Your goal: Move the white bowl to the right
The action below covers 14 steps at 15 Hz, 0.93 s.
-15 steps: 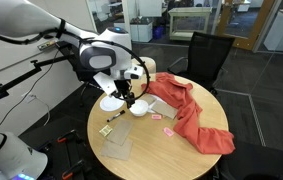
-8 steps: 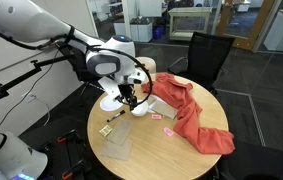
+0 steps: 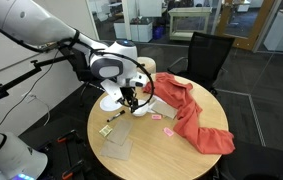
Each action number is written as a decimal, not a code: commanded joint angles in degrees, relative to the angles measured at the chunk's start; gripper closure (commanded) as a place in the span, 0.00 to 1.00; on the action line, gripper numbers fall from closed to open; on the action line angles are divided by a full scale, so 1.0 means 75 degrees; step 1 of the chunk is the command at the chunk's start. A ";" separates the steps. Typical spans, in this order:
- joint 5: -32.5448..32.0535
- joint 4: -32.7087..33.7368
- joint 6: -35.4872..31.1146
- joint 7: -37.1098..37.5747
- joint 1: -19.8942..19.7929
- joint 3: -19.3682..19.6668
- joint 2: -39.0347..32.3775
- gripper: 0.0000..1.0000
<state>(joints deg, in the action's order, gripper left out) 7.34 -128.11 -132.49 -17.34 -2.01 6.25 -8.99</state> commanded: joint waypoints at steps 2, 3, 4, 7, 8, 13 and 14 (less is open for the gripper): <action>-0.0147 0.0391 -0.0564 0.0397 -0.0149 -0.0219 -0.0671 0.00; -0.0149 0.0434 -0.0693 0.0419 -0.0162 -0.0235 -0.0783 0.00; -0.0163 0.0469 -0.0811 0.0447 -0.0170 -0.0247 -0.0873 0.00; -0.0138 0.0605 -0.1062 0.0459 -0.0240 -0.0299 -0.1173 0.00; -0.0128 0.0662 -0.1085 0.0466 -0.0268 -0.0320 -0.1271 0.00; -0.0088 0.0970 -0.1065 0.0446 -0.0369 -0.0408 -0.1740 0.00; -0.0074 0.1041 -0.1062 0.0424 -0.0386 -0.0438 -0.1833 0.00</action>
<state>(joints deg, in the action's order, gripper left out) 7.10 -122.55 -139.96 -15.54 -3.49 4.63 -20.49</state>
